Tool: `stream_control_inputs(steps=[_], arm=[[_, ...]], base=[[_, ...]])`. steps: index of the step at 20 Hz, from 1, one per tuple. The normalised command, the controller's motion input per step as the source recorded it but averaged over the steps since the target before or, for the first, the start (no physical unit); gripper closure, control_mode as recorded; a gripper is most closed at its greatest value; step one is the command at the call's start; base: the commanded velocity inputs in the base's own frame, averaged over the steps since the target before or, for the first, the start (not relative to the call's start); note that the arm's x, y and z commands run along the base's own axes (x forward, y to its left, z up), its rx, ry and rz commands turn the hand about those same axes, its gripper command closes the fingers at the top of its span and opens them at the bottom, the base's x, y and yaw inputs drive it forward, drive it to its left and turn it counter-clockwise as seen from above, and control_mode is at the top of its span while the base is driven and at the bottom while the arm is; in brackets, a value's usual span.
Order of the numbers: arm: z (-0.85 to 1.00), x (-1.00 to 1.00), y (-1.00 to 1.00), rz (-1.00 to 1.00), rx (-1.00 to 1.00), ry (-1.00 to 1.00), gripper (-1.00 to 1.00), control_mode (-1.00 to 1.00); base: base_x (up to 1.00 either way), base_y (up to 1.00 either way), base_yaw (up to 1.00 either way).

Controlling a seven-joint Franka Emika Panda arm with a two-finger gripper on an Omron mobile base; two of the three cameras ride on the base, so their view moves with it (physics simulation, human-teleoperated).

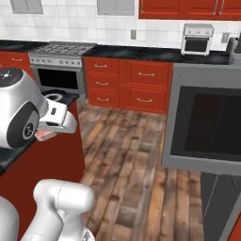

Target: Pick the steak from the microwave and place it on plate located on the counter.

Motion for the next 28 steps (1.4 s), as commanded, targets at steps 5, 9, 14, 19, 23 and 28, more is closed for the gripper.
stream_control_inputs(steps=[5, 9, 14, 19, 23, 28], arm=[[0.0, 0.0, 0.0, 0.0, 0.0, 0.0, 1.0, 1.0], [0.0, 0.0, 0.0, 0.0, 0.0, 0.0, 1.0, 1.0], [0.0, 0.0, 0.0, 0.0, 0.0, 0.0, 1.0, 1.0], [0.0, 0.0, 0.0, 0.0, 0.0, 0.0, 1.0, 1.0], [0.0, 0.0, 0.0, 0.0, 0.0, 0.0, 1.0, 1.0], [0.0, 0.0, 0.0, 0.0, 0.0, 0.0, 1.0, 1.0]], base=[[1.0, -0.09, 0.0], [1.0, -0.14, 0.0], [1.0, -0.14, 0.0], [1.0, -0.27, 0.03], [1.0, -0.4, 0.19], [0.39, -0.38, 0.76]])
